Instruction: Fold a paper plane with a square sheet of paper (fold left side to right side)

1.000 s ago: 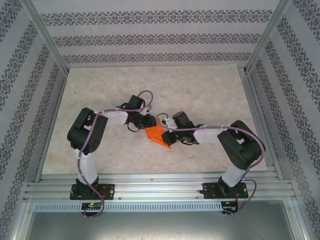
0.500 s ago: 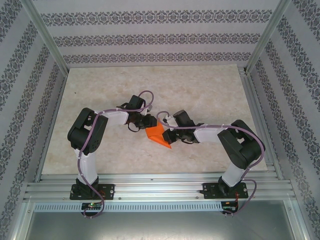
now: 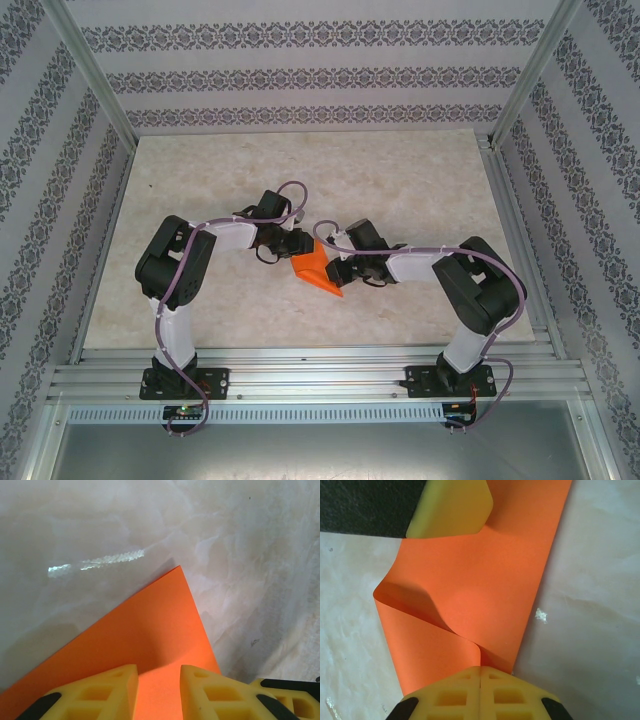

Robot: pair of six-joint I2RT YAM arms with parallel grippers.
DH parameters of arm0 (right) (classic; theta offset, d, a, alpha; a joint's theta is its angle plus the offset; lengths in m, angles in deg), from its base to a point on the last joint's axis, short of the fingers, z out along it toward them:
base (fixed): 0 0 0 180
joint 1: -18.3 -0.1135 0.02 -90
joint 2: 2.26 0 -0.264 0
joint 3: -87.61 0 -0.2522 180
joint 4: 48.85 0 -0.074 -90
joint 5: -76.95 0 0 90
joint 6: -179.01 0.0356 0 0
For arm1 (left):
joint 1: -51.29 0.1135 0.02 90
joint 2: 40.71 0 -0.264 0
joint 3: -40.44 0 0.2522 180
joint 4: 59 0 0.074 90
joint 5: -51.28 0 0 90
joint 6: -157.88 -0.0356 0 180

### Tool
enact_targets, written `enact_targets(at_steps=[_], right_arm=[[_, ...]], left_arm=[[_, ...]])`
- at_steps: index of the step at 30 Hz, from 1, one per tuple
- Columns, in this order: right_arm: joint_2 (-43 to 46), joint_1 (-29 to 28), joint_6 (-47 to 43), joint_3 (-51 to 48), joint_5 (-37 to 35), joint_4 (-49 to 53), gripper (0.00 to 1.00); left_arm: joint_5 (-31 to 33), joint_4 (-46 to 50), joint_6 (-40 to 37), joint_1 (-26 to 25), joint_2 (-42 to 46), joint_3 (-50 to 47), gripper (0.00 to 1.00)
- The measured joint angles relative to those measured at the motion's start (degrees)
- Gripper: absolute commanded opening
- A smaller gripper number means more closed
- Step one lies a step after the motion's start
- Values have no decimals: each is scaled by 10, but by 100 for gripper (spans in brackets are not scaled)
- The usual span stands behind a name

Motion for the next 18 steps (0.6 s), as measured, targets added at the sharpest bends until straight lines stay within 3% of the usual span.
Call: enact_targets(at_steps=[7, 18], right_arm=[[0, 0, 1, 4, -1, 9, 0], [-7, 0, 2, 17, -1, 30, 0]], left_arm=[[0, 0, 0, 0, 0, 0, 32], [4, 26, -14, -7, 8, 12, 47]])
